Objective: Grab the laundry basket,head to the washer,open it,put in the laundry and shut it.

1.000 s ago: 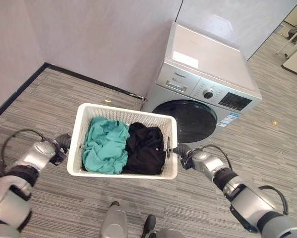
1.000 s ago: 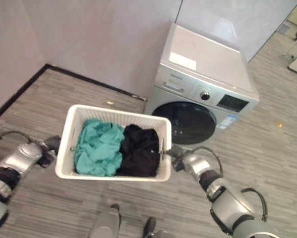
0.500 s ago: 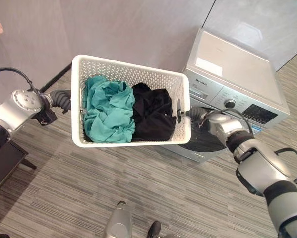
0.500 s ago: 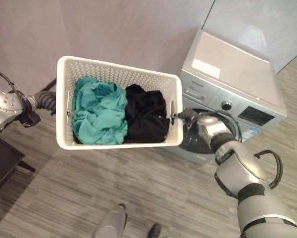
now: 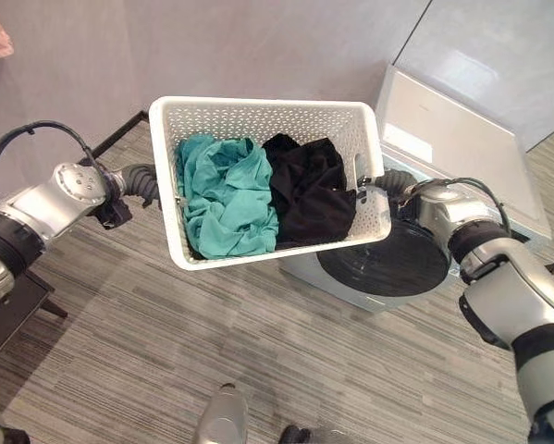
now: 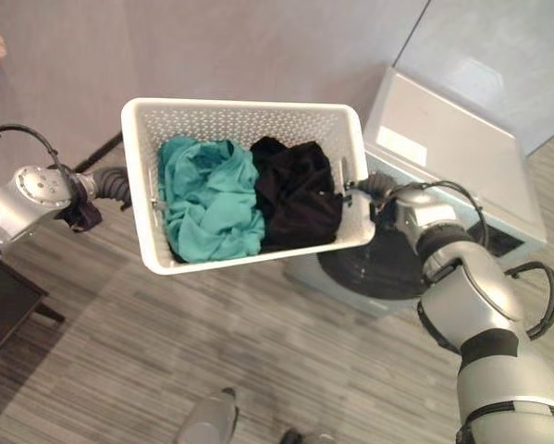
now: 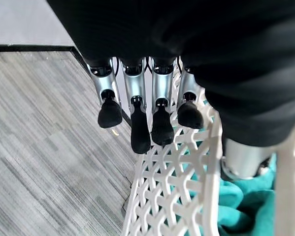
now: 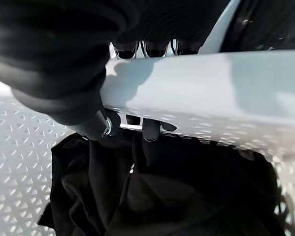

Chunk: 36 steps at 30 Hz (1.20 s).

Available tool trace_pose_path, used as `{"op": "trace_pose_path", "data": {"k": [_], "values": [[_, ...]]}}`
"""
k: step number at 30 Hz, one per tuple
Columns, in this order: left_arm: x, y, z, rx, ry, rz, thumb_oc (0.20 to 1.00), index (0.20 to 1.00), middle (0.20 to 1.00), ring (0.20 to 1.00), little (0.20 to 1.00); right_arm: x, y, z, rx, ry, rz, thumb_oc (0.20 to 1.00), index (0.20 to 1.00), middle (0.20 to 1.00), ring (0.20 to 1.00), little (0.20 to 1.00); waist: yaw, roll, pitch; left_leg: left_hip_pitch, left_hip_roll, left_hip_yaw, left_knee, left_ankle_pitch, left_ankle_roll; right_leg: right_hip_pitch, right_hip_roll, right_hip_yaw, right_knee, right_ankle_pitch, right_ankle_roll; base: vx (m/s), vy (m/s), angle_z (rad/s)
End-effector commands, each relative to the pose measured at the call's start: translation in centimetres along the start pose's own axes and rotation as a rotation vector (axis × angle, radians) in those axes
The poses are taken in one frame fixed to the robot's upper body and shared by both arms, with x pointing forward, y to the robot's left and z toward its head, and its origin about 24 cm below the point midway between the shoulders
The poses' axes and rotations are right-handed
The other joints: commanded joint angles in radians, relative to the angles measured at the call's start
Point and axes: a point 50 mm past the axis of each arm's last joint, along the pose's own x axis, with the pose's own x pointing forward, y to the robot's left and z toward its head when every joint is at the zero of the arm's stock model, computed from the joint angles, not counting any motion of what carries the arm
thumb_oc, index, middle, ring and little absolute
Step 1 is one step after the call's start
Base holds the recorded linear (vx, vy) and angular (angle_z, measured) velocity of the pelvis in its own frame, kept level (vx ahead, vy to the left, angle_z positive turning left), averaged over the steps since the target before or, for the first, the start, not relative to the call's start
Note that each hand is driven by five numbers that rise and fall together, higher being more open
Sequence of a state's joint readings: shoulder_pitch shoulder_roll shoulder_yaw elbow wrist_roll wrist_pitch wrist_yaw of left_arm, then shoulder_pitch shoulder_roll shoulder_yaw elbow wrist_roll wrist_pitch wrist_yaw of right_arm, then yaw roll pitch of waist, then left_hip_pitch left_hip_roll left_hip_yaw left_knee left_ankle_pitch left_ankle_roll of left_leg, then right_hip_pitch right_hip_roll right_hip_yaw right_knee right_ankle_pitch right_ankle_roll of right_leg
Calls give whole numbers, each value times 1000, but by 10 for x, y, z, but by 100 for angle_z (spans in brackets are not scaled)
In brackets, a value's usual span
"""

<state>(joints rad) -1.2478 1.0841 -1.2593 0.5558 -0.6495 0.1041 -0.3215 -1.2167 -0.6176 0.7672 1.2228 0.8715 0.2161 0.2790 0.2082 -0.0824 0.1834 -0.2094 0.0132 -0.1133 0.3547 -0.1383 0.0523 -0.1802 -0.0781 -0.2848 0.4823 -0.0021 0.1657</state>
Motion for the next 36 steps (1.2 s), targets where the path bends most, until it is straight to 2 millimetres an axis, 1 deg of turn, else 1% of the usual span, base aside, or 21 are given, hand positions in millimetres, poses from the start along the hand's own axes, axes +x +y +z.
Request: {"op": "trace_pose_path", "data": {"k": [1, 2, 3, 5, 9, 10, 11, 12, 13, 14, 15, 17, 20, 21, 23, 26, 27, 28, 30, 31, 36], "values": [[-3, 13, 10, 45, -45, 71, 200, 200, 200, 200, 200, -29, -28, 82, 40, -266, -51, 200, 200, 200, 200, 200, -4, -18, -38, 174, -16, 44, -176, 66, -6, 37, -27, -65, -171, 129, 17, 252, -91, 11], [4, 10, 10, 48, -41, 68, 200, 200, 200, 200, 200, -28, -30, 79, 35, -255, -74, 200, 200, 200, 200, 200, -9, -18, -36, 212, 8, 39, -183, 52, -36, 4, -21, -81, -276, 104, 9, 241, -88, -7], [4, 10, 11, 48, -42, 68, 200, 200, 200, 200, 200, -28, -31, 79, 35, -255, -74, 200, 200, 200, 200, 200, -11, -20, -37, 210, 7, 37, -186, 58, -36, 5, -22, -83, -281, 108, 8, 409, -164, -10], [5, 12, 14, 56, -54, 78, 200, 200, 200, 200, 200, -30, -33, 84, 47, -283, -91, 200, 200, 200, 200, 200, -36, -24, -30, 277, 30, 18, -193, 44, -70, -54, -40, -93, -423, 172, 34, 401, -154, 14], [-4, 24, 18, 82, -75, 111, 200, 200, 200, 200, 200, -34, -36, 92, 67, -312, -98, 200, 200, 200, 200, 200, -41, -5, -40, 365, 81, 7, -210, 35, -96, -75, -62, -157, -465, 236, 59, 414, -138, 22], [-10, 31, 16, 90, -68, 122, 200, 200, 200, 200, 200, -43, -45, 102, 70, -354, -114, 200, 200, 200, 200, 200, -53, -22, -65, 399, 122, -4, -122, 47, -119, -38, -24, -128, -445, 235, 37, 440, -160, 31], [-11, 31, 16, 90, -68, 122, 200, 200, 200, 200, 200, -43, -45, 102, 71, -354, -114, 200, 200, 200, 200, 200, -56, -27, -65, 395, 116, -8, -124, 53, -118, -39, -30, -130, -447, 238, 36, 734, -290, 45], [-13, 33, 6, 66, -31, 122, 200, 200, 200, 200, 200, -47, -48, 106, 87, -383, -110, 200, 200, 200, 200, 200, -72, -30, -91, 361, 155, 17, 51, 139, -138, 15, 14, -140, -443, 203, -3, 271, -138, 45], [-13, 33, 6, 66, -32, 122, 200, 200, 200, 200, 200, -48, -48, 106, 87, -384, -110, 200, 200, 200, 200, 200, -77, -35, -91, 355, 150, 11, 52, 144, -138, 14, 8, -144, -445, 205, -4, 549, -301, 68], [-15, 31, -2, 94, -1, 111, 200, 200, 200, 200, 200, -52, -52, 112, 119, -417, -129, 200, 200, 200, 200, 200, -74, -46, -89, 281, 185, 34, 255, 224, -145, 77, 47, -143, -460, 145, -44, 282, -317, 56], [-18, 33, -4, 79, 1, 126, 200, 200, 200, 200, 200, -52, -46, 121, 109, -443, -114, 200, 200, 200, 200, 200, -54, -63, -66, 213, 174, 20, 418, 240, -133, 102, 63, -142, -469, 124, -90, 349, -383, 35], [-20, 38, -3, 57, 1, 144, 200, 200, 200, 200, 200, -56, -43, 133, 143, -490, -106, 200, 200, 200, 200, 200, -42, -69, -48, 125, 196, 44, 507, 236, -116, 140, 95, -127, -494, 95, -110, 177, -259, -11], [-16, 36, 3, 68, -9, 128, 200, 200, 200, 200, 200, -60, -40, 143, 141, -522, -98, 200, 200, 200, 200, 200, -17, -64, -31, 47, 224, 78, 461, 182, -120, 184, 117, -99, -518, 66, -97, 207, -72, 13], [-12, 31, 12, 90, -39, 120, 200, 200, 200, 200, 200, -65, -42, 152, 150, -556, -110, 200, 200, 200, 200, 200, 19, -81, -6, -46, 187, 155, 269, 144, -110, 214, 86, -99, -526, 66, -88, 151, 50, -6], [-11, 31, 14, 96, -44, 122, 200, 200, 200, 200, 200, -67, -45, 152, 147, -560, -128, 200, 200, 200, 200, 200, 36, -76, -3, -72, 142, 160, 155, 138, -108, 225, 79, -87, -523, 62, -78, 209, 123, -28], [-15, 31, 16, 129, -56, 114, 200, 200, 200, 200, 200, -63, -38, 151, 111, -546, -109, 200, 200, 200, 200, 200, 104, -50, -4, -108, 17, 60, -105, 239, -122, 282, 94, -21, -509, 31, -69, 290, 183, -55], [-16, 30, 17, 142, -57, 104, 200, 200, 200, 200, 200, -61, -38, 148, 107, -533, -109, 200, 200, 200, 200, 200, 113, -42, -5, -107, 5, 50, -121, 264, -128, 291, 92, -18, -495, 22, -72, 263, 196, -107], [-17, 27, 13, 138, -45, 93, 200, 200, 200, 200, 200, -60, -41, 144, 128, -518, -115, 200, 200, 200, 200, 200, 110, -38, -15, -52, 1, 58, -134, 215, -112, 294, 83, -15, -476, 2, -63, 228, 193, -102], [-18, 29, 14, 143, -48, 99, 200, 200, 200, 200, 200, -59, -38, 144, 143, -520, -100, 200, 200, 200, 200, 200, 106, -36, -20, -18, -5, 52, -152, 215, -103, 297, 80, -9, -470, -2, -59, 187, 188, -101], [-23, 35, 16, 163, -41, 116, 200, 200, 200, 200, 200, -55, -36, 139, 149, -492, -84, 200, 200, 200, 200, 200, 109, -45, -48, 16, -17, 59, -144, 172, -90, 313, 53, -5, -432, -30, -50, 178, 191, -100], [-28, 47, 14, 176, -11, 161, 200, 200, 200, 200, 200, -54, -37, 136, 151, -478, -80, 200, 200, 200, 200, 200, 118, -54, -74, 76, -10, 93, -153, 139, -52, 281, 12, -24, -259, -24, -15, 148, 171, -76]]}}
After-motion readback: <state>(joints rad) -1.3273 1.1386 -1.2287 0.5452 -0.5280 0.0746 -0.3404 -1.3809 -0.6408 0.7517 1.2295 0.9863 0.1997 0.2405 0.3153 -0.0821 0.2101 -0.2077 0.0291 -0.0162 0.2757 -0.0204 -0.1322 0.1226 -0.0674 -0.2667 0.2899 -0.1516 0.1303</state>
